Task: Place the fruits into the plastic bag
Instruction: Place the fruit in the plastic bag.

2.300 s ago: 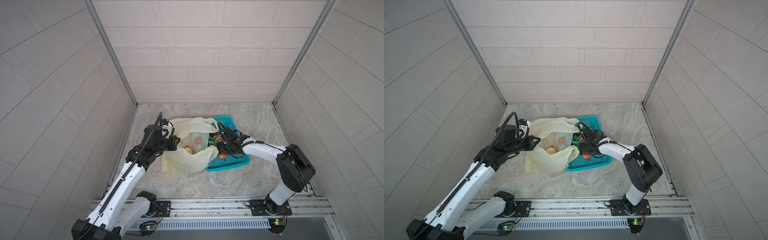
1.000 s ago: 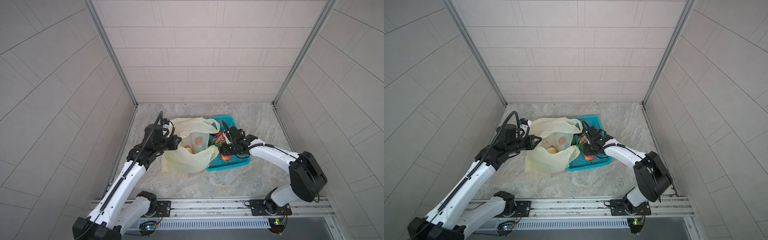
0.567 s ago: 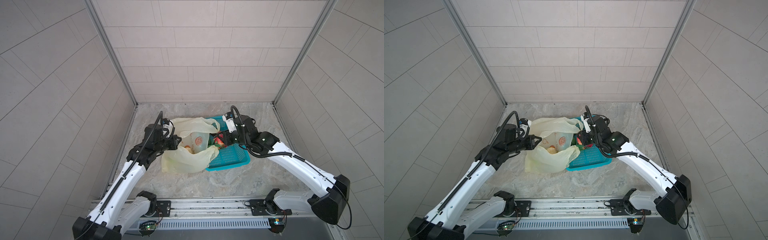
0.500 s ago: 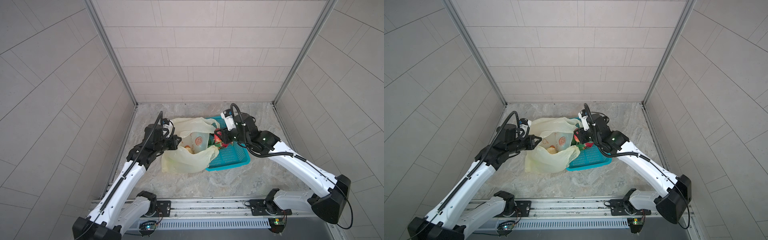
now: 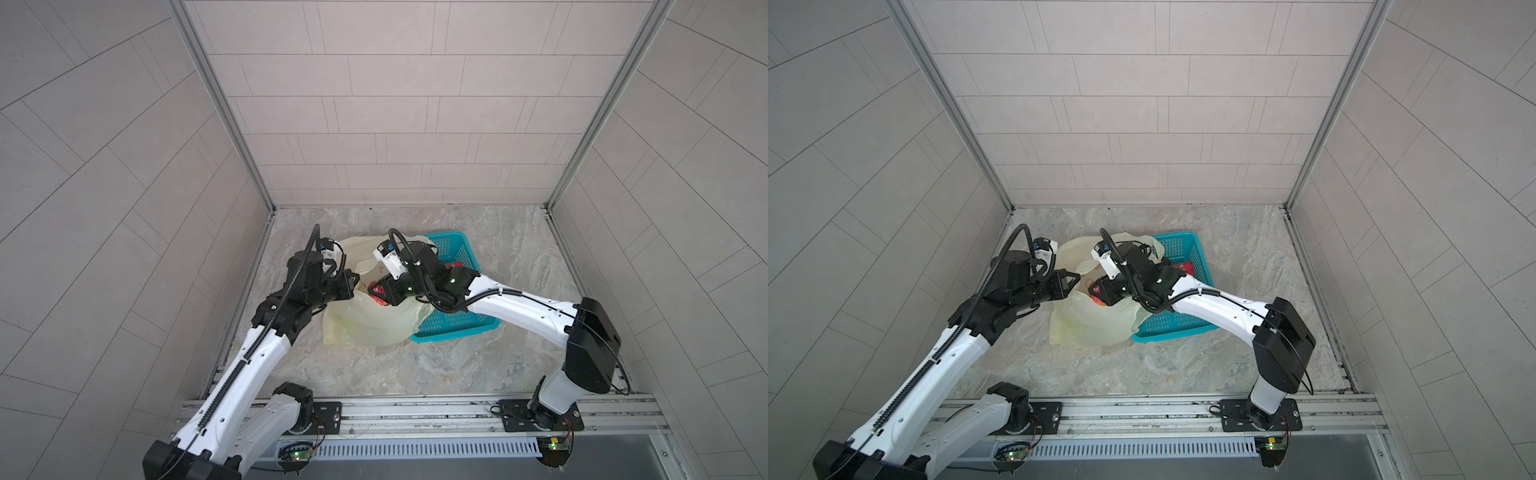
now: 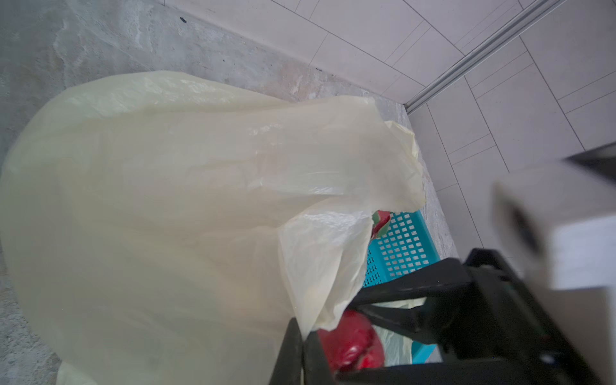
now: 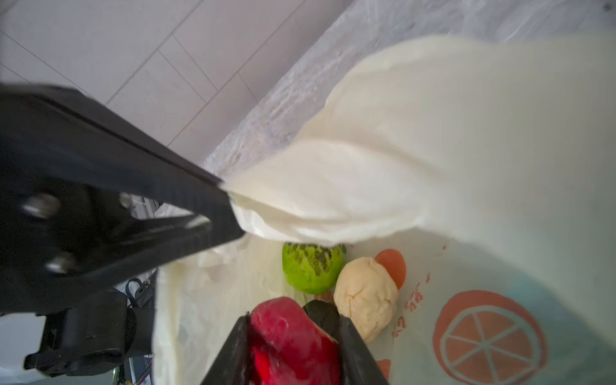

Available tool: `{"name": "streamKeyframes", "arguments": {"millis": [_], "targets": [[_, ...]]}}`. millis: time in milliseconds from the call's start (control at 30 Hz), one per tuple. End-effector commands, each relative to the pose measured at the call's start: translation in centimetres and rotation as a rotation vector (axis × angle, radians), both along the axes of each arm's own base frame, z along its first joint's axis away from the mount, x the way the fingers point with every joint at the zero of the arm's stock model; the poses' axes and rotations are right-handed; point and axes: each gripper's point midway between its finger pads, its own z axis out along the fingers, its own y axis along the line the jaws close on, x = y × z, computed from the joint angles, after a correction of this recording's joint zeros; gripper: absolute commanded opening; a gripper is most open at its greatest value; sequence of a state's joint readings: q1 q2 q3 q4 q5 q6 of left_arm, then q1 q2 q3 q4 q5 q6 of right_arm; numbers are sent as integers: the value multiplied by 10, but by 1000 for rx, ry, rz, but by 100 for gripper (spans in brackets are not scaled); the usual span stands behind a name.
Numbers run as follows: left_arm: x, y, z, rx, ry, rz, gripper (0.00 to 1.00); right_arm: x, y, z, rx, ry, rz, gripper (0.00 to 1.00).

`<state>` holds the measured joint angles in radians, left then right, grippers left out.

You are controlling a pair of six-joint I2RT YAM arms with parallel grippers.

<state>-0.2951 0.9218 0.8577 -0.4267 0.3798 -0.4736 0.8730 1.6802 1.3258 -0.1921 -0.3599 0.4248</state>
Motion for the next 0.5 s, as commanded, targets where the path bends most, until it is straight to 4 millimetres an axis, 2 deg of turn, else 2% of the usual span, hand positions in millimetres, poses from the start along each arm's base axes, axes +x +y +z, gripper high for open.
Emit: {"name": "streamKeyframes", "arguments": {"millis": [0, 167, 300, 367, 467], "targets": [[3, 5, 7, 1, -38, 32, 0, -3, 12, -6, 43, 63, 34, 18], [0, 6, 8, 2, -39, 38, 0, -2, 17, -36, -10, 121, 45, 21], [-2, 7, 12, 8, -49, 30, 0, 3, 11, -56, -94, 158, 5, 24], [-3, 8, 12, 14, -50, 31, 0, 3, 8, -58, -113, 163, -1, 32], [-3, 9, 11, 20, -47, 33, 0, 5, 2, -51, -126, 132, -13, 57]]}}
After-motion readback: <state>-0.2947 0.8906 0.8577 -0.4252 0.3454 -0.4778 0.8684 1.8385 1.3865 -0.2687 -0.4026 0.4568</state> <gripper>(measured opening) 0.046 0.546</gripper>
